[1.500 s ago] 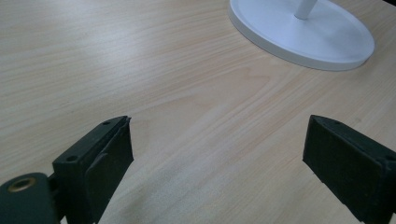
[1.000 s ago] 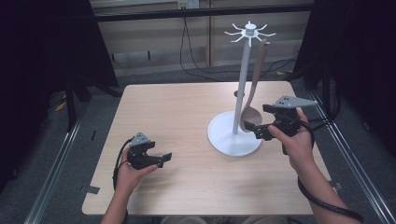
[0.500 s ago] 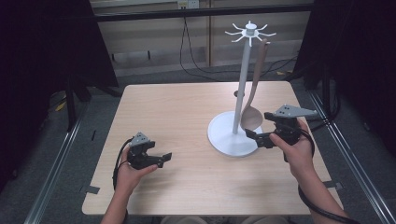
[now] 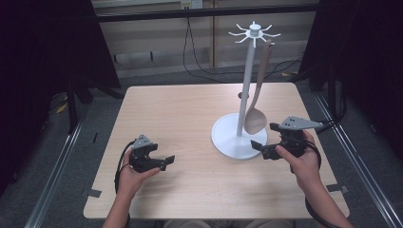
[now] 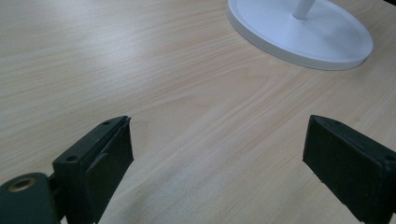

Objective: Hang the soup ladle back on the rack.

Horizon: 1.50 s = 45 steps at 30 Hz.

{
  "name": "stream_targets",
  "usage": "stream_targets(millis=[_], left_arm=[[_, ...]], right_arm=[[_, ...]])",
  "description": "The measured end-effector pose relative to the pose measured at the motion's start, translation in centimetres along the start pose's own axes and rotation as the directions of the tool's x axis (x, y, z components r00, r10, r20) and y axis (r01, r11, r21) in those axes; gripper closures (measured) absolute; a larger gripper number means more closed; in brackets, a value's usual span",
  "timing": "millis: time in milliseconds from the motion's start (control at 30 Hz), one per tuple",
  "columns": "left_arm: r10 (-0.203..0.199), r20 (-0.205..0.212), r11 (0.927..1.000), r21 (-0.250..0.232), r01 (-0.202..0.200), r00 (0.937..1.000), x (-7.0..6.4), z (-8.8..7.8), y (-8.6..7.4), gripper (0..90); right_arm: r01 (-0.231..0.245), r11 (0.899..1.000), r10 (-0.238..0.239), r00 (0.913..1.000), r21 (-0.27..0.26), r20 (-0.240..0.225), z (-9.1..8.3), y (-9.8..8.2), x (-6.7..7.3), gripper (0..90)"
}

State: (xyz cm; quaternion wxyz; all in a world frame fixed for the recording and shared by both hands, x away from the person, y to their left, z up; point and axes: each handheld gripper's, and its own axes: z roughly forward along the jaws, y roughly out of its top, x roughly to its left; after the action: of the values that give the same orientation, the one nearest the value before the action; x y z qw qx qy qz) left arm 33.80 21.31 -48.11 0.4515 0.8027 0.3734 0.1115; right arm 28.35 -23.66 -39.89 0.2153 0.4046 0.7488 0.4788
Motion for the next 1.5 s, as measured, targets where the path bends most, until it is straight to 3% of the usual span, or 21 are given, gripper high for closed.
stream_targets(millis=[300,933,1500], left_arm=[[-0.001,0.002,1.0,-0.002,0.001,1.0,0.0,0.0,0.0,8.2],[-0.004,-0.001,1.0,-0.006,0.004,1.0,0.0,-0.1,0.0,8.2],[-0.003,-0.004,0.9999,-0.01,0.003,1.0,0.0,-0.2,0.1,8.2]], right_arm=[[-0.003,1.0,0.003,0.9999,0.016,-0.013,0.2,-1.8,0.3,3.1],[-0.028,0.998,0.029,0.9994,0.053,-0.018,0.5,-5.4,-0.5,3.1],[-0.002,0.996,0.004,0.9996,0.089,-0.027,1.1,-7.3,-0.8,3.1]])
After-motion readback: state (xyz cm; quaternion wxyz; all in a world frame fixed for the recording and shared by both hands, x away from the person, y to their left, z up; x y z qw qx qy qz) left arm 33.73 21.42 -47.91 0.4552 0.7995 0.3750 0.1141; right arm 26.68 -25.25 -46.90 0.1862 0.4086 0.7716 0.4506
